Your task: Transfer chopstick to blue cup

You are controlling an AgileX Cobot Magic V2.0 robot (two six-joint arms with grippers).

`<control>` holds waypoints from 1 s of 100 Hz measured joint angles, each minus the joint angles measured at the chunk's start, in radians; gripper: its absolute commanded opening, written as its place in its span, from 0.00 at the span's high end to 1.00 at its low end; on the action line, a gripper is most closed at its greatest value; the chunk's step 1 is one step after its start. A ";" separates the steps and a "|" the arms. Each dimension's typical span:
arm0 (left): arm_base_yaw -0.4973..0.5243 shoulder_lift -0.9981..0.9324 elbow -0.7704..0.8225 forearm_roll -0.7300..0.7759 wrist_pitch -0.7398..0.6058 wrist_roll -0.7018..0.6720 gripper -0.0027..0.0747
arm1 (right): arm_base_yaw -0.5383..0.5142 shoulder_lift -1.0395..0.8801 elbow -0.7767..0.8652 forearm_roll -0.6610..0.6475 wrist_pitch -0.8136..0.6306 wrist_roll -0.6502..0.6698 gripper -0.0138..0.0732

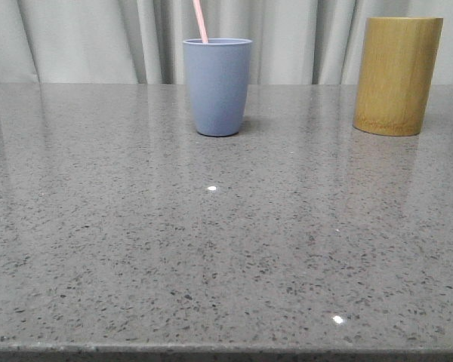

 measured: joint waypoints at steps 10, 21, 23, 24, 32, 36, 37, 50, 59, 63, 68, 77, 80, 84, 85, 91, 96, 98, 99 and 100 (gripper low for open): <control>0.000 -0.041 0.029 0.005 -0.029 -0.019 0.99 | 0.000 -0.069 0.049 0.000 0.000 0.004 0.92; 0.000 -0.089 0.065 0.008 -0.040 -0.026 0.99 | 0.000 -0.162 0.098 0.000 0.000 0.006 0.92; 0.000 -0.097 0.069 0.010 -0.040 -0.028 0.99 | 0.000 -0.177 0.107 0.000 0.000 0.006 0.92; 0.000 -0.100 0.072 0.010 -0.040 -0.028 0.99 | 0.000 -0.182 0.112 0.000 0.000 0.006 0.92; 0.000 -0.135 0.090 0.016 -0.040 -0.028 0.99 | 0.000 -0.242 0.145 0.000 0.000 0.006 0.92; 0.000 -0.149 0.101 0.021 -0.042 -0.028 0.99 | 0.000 -0.265 0.162 0.000 0.000 0.006 0.92; 0.000 -0.155 0.102 0.021 -0.042 -0.028 0.99 | 0.000 -0.273 0.164 0.000 0.000 0.006 0.92; 0.000 -0.201 0.126 0.029 -0.044 -0.028 0.99 | 0.000 -0.336 0.201 0.000 0.000 0.006 0.92; 0.000 -0.219 0.131 0.032 -0.044 -0.028 0.99 | 0.000 -0.360 0.212 0.000 0.000 0.006 0.92; 0.000 -0.221 0.131 0.034 -0.044 -0.028 0.99 | 0.000 -0.366 0.212 0.000 0.000 0.006 0.92; 0.000 -0.223 0.131 0.034 -0.044 -0.028 0.99 | 0.000 -0.368 0.212 0.000 0.000 0.006 0.92; 0.000 -0.223 0.131 0.034 -0.046 -0.028 0.99 | 0.000 -0.368 0.212 0.000 0.000 0.006 0.92; 0.000 -0.223 0.131 0.034 -0.046 -0.028 0.99 | 0.000 -0.368 0.212 0.000 0.000 0.006 0.92; 0.000 -0.223 0.131 0.034 -0.046 -0.028 0.99 | 0.000 -0.368 0.212 0.000 0.000 0.006 0.92; 0.000 -0.223 0.131 0.034 -0.046 -0.028 0.99 | 0.000 -0.368 0.212 0.000 0.000 0.006 0.92; 0.000 -0.223 0.131 0.034 -0.046 -0.030 0.99 | 0.000 -0.368 0.212 0.000 0.000 0.006 0.92; 0.000 -0.223 0.131 0.034 -0.046 -0.030 0.99 | 0.000 -0.368 0.213 0.000 0.000 0.006 0.92; 0.000 -0.223 0.131 0.034 -0.046 -0.030 0.99 | 0.000 -0.368 0.212 0.000 0.000 0.006 0.92; 0.000 -0.223 0.131 0.034 -0.046 -0.030 0.99 | 0.000 -0.368 0.212 0.000 0.000 0.006 0.92; 0.000 -0.223 0.131 0.034 -0.046 -0.030 0.99 | 0.000 -0.368 0.212 0.000 0.000 0.006 0.92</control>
